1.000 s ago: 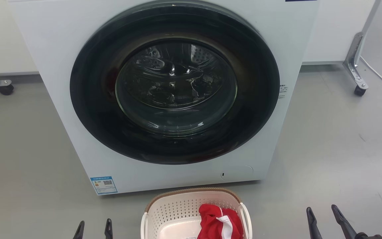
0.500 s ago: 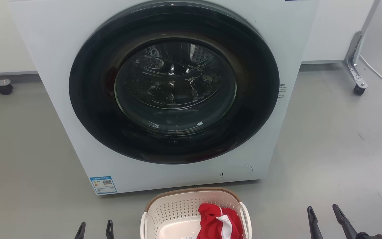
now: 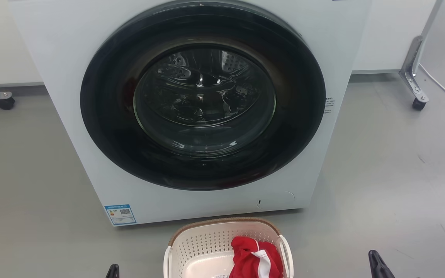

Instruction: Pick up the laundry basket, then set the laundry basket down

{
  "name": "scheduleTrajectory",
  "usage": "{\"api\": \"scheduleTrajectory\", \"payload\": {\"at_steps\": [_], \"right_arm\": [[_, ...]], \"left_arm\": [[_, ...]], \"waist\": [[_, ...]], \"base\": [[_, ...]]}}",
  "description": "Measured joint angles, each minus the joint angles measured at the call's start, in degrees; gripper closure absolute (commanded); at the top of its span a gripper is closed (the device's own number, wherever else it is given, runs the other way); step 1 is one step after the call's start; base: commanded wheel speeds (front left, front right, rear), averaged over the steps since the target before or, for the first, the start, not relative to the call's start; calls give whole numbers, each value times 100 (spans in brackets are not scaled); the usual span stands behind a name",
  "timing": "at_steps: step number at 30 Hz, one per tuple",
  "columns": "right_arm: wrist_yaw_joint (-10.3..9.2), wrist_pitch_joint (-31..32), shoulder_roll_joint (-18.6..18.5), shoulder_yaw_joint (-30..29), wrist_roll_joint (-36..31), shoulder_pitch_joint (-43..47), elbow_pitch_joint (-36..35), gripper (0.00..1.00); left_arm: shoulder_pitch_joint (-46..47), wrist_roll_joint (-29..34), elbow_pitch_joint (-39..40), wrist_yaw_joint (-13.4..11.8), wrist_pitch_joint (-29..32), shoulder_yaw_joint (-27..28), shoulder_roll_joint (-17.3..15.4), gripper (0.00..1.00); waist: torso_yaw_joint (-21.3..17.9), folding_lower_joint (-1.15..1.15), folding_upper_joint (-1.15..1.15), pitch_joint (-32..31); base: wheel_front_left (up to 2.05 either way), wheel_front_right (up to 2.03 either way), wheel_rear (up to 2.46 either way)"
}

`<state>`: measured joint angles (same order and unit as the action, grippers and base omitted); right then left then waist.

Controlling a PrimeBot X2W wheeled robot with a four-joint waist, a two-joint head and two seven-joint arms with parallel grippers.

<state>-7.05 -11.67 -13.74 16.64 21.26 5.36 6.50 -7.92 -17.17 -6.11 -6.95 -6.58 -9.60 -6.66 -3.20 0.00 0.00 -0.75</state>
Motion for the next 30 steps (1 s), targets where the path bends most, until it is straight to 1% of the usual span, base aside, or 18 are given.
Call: {"api": "scheduleTrajectory", "payload": {"at_steps": [5,6,8,11,12,15,30], "right_arm": [[51,59,27,-143,225,-13,38,100],[54,87,41,-163,308,-16,48,100],[99,123,71,-212,479,-23,77,100],[115,204,115,-289,748,-36,109,100],[158,212,123,-318,828,-43,118,100],[196,281,157,-390,1044,-97,145,100],[404,577,339,-772,2172,-261,310,100]], "left_arm": [[5,-211,-53,49,77,73,23,100],[9,-318,-64,91,97,102,34,100],[23,-469,-86,98,118,141,42,100],[46,-769,-109,148,156,180,51,100],[47,-856,-115,149,190,193,57,100],[63,-1117,-146,200,234,233,68,100],[233,-2282,-318,400,447,479,132,100]], "waist": [[20,0,0,7],[24,0,0,8],[31,0,0,9],[41,0,0,12],[44,0,0,13],[55,0,0,16],[104,0,0,28]], "base": [[0,0,0],[0,0,0],[0,0,0],[0,0,0],[0,0,0],[0,0,0],[0,0,0]]}}
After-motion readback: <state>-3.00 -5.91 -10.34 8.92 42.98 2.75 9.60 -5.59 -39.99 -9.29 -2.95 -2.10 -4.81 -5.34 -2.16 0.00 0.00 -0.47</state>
